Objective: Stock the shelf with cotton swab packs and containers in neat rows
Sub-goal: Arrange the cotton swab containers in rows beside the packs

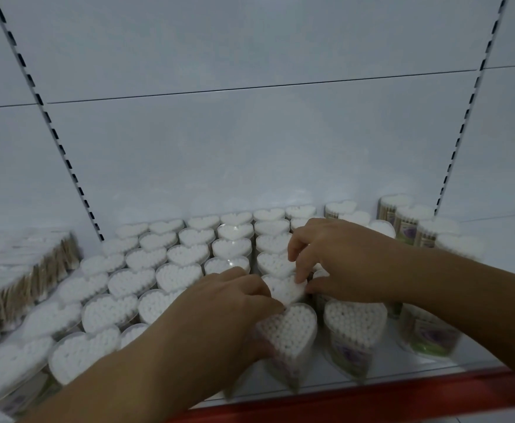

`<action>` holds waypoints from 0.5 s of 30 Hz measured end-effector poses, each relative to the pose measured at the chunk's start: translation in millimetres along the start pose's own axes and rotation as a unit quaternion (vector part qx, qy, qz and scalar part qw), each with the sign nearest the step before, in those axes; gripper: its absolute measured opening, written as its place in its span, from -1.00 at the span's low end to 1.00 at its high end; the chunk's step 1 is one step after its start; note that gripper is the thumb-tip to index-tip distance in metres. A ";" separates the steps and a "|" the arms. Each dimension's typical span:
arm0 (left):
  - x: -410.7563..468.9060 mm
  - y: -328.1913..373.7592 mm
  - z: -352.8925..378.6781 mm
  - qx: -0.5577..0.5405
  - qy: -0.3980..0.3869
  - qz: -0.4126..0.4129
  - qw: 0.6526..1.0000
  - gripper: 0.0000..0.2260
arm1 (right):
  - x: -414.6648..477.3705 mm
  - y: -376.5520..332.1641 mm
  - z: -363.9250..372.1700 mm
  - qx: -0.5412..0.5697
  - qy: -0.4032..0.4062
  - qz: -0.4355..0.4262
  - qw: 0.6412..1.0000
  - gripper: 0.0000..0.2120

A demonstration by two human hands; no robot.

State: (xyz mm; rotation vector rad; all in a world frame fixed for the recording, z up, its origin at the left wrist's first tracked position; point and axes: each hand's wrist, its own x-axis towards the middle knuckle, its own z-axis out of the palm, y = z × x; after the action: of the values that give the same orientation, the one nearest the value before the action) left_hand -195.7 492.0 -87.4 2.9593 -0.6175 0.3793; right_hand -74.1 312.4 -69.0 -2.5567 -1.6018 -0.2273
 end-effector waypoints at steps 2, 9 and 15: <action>-0.8 1.4 1.7 0.007 0.002 -0.011 1.000 -0.58 | -1.4 -0.4 0.1 -0.005 -0.001 0.007 1.000 -0.87; 2.5 15.5 11.2 0.053 -0.063 -0.024 0.996 -0.20 | -4.5 1.6 4.0 0.014 0.010 0.025 1.000 -0.83; 4.0 20.3 18.7 0.084 -0.095 -0.052 0.991 -0.33 | -5.8 1.0 5.7 0.035 0.001 0.020 0.999 -0.78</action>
State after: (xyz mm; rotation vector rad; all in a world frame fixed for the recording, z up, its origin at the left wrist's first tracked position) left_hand -196.2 469.3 -103.5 3.1997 -0.4656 0.1475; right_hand -75.3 307.9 -75.7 -2.5329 -1.5284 -0.1675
